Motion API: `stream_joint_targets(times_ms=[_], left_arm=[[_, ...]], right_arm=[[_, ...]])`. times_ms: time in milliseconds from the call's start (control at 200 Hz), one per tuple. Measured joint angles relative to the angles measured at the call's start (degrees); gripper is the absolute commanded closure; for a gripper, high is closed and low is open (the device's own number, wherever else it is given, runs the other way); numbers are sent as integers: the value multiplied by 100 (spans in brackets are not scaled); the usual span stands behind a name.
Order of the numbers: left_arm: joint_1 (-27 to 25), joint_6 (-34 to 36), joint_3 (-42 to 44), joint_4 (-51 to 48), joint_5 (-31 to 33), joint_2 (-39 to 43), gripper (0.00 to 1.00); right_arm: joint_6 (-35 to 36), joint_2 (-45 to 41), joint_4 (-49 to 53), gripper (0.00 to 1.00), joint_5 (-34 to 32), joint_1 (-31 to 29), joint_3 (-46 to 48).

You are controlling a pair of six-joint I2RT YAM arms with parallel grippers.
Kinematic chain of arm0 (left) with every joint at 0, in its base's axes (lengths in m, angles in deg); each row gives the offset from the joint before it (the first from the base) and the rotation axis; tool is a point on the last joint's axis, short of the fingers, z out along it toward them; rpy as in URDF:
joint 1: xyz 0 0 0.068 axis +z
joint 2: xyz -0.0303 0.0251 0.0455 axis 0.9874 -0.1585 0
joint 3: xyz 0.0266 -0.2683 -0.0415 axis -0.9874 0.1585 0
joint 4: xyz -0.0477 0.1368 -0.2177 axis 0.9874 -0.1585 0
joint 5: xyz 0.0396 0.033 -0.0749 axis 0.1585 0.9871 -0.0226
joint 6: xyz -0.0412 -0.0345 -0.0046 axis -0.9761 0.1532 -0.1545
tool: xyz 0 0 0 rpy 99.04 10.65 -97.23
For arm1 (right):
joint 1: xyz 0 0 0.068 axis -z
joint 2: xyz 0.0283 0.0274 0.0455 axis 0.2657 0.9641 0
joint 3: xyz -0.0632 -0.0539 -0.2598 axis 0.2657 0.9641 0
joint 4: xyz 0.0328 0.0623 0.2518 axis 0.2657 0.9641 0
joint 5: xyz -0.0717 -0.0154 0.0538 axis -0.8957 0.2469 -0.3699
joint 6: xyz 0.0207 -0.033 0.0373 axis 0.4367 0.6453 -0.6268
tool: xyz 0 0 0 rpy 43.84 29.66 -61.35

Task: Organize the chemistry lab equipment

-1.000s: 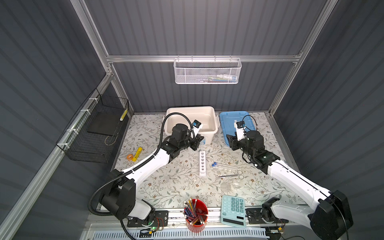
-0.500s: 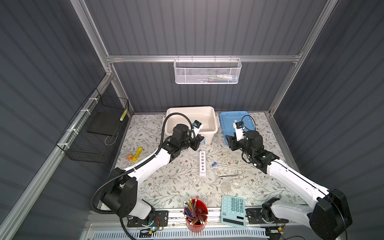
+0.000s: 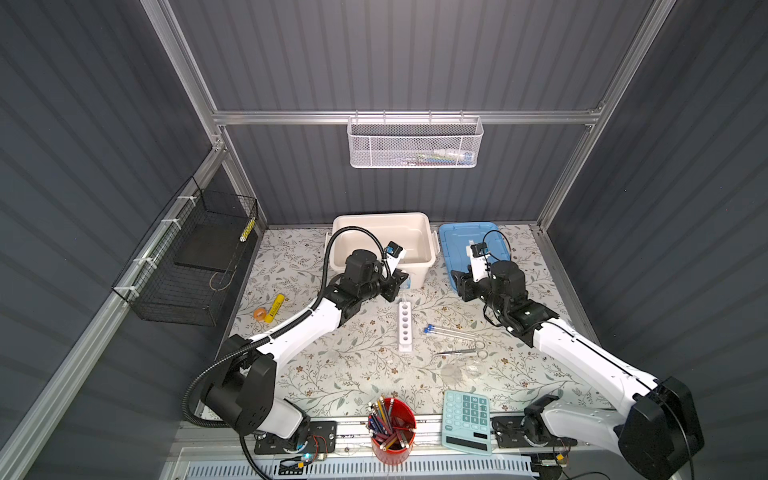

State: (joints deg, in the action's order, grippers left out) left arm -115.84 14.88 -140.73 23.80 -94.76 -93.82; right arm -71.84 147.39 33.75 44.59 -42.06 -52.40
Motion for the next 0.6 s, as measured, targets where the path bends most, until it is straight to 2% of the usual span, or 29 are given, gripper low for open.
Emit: stream_joint_targets(times_ms=[600], left_arm=[[0, -20, 66, 37, -7, -2, 100]], right_arm=[[-13, 31, 0, 43, 2, 7, 2]])
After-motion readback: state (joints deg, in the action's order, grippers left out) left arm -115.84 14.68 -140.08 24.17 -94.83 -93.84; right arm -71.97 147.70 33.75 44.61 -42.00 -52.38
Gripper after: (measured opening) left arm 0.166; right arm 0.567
